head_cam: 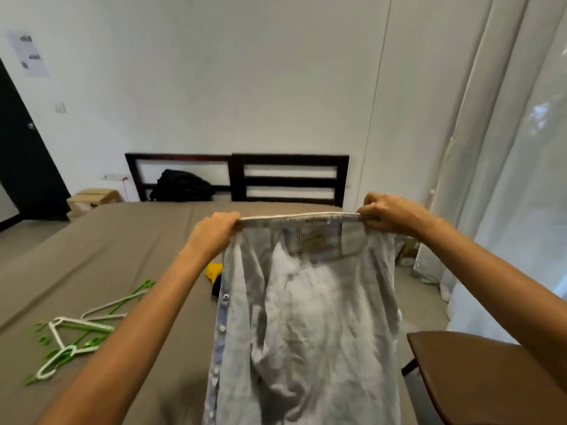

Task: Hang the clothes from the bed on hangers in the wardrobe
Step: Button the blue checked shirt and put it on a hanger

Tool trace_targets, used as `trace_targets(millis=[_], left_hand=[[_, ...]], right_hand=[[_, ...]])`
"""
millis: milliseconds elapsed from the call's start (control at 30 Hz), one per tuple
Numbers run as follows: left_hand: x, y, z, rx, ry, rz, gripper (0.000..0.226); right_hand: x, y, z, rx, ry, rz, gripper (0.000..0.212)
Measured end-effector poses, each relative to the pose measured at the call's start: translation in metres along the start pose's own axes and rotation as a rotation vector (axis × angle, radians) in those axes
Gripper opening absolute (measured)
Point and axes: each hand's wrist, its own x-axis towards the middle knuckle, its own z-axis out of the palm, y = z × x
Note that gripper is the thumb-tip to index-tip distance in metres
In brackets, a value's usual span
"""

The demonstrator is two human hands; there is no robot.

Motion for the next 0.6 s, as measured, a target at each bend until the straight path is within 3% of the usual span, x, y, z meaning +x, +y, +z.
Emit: trace_targets(millis=[100, 133, 167, 233, 300, 333, 367, 433, 500, 600], left_hand=[[-0.027, 0.009, 0.020, -0.292, 0.101, -0.076, 0.022], [-0.037, 0.011, 0.027, -0.326, 0.124, -0.107, 0.020], [-0.045, 0.015, 0.032, -0.341, 0.132, -0.133, 0.017], [-0.062, 0.025, 0.039, -0.307, 0.101, -0.205, 0.013], [-0.067, 0.036, 0.037, -0.188, -0.068, -0.315, 0.015], [-0.064, 0.039, 0.036, -0.147, -0.181, -0.377, 0.021], [-0.057, 0.041, 0.035, -0.142, -0.275, -0.438, 0.026], [-0.035, 0.042, 0.028, -0.247, -0.350, -0.552, 0.030], [-0.003, 0.039, 0.030, -0.546, -0.254, -0.683, 0.031], [0.046, 0.029, 0.058, -1.197, 0.019, -0.859, 0.026]], right_hand=[[-0.010, -0.025, 0.030, -0.304, 0.098, 0.151, 0.017], [-0.014, -0.034, 0.036, -0.320, 0.027, 0.225, 0.021], [-0.018, -0.043, 0.035, -0.241, -0.106, 0.325, 0.025], [-0.019, -0.057, 0.035, 0.019, -0.529, 0.417, 0.028], [-0.012, -0.065, 0.026, 0.245, -0.880, 0.451, 0.023], [-0.006, -0.067, 0.022, 0.323, -0.937, 0.475, 0.020], [0.003, -0.067, 0.019, 0.417, -0.898, 0.524, 0.018], [0.028, -0.064, 0.021, 0.786, -0.615, 0.719, 0.013], [0.060, -0.063, 0.032, 1.260, -0.284, 0.895, 0.018], [0.112, -0.074, 0.060, 1.652, 0.058, 1.114, 0.019]])
